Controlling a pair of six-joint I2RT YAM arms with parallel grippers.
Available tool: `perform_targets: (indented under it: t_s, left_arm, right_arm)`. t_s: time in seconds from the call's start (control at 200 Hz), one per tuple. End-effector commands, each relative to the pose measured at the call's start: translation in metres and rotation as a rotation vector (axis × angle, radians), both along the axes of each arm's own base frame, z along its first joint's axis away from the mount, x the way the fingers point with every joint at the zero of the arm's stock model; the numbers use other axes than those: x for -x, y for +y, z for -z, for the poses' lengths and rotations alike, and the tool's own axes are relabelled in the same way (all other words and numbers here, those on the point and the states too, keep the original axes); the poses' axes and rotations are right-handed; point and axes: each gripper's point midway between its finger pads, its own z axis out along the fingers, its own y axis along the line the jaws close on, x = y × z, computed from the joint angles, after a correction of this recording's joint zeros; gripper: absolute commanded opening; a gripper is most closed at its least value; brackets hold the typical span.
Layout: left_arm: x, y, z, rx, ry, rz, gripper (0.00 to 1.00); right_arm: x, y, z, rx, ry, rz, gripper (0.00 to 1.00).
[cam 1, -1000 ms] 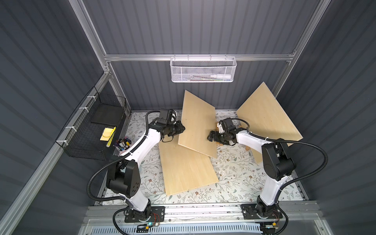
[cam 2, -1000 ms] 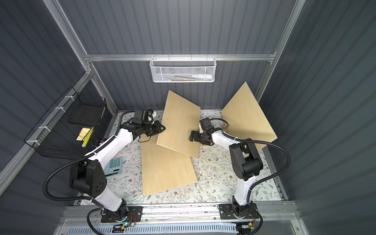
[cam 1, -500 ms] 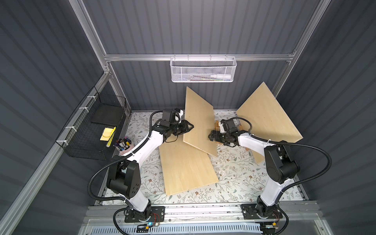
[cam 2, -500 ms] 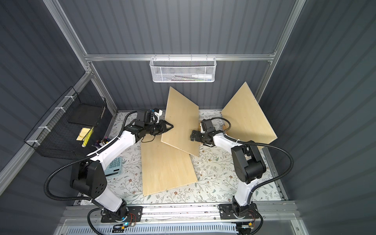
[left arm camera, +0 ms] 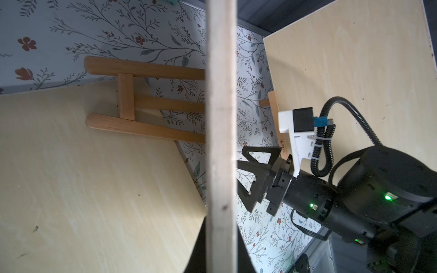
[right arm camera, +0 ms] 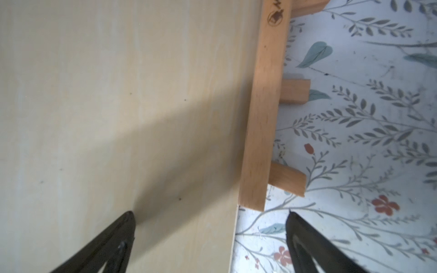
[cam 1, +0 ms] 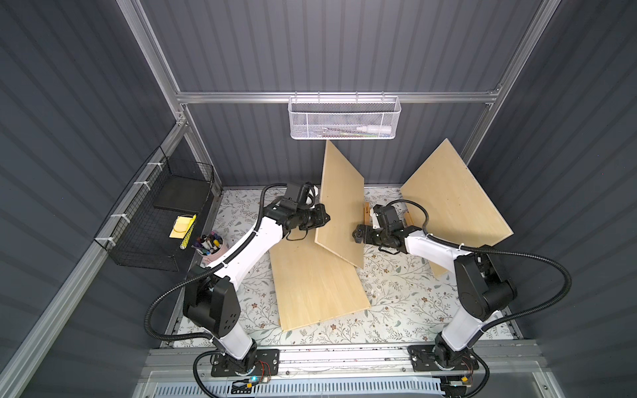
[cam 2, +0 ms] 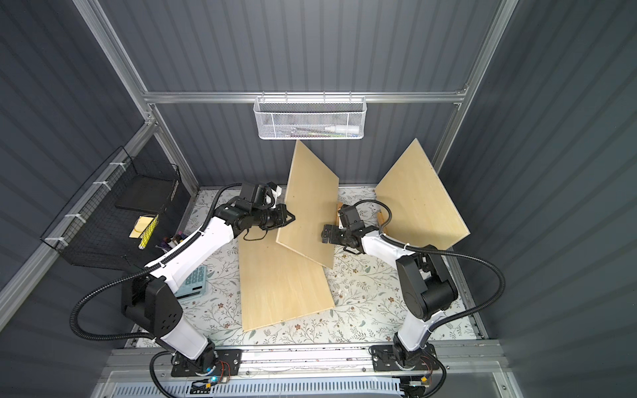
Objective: Assemble the easel
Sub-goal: Pick up the drawing board.
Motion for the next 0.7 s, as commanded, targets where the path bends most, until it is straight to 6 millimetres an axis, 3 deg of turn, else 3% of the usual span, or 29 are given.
perform_targets:
  t_s: [0.0,0.12,0.265,0.495,0.59,0.695]
  left_arm:
    - [0.024,-0.034,-0.103,0.193,-0.279,0.150,0.00]
    - [0.027,-0.015,-0.147,0.191,-0.421,0.087,0.00]
    - [0.033,0.014,-0.170,0.112,-0.487,0.003,0.00]
    - [0.046,0.068,-0.218,0.129,-0.639,-0.226,0.00]
    - [0.042,0.105,-0.216,0.053,-0.640,-0.407,0.00]
    - [0.040,0.135,-0.201,-0.068,-0.608,-0.536,0.00]
  right_arm:
    - [0.034,0.025,0.002,0.026,0.052,-0.143,0.99]
    - [0.027,0.016,-0.015,0.062,0.017,-0.131,0.99]
    - [0.015,0.007,-0.032,0.061,-0.018,-0.103,0.99]
    - [-0.015,-0.014,-0.050,0.084,-0.025,-0.035,0.99]
    - [-0.030,-0.035,-0.039,0.098,0.031,0.053,0.99]
    - [-0.040,-0.039,-0.019,0.121,0.104,0.051,0.99]
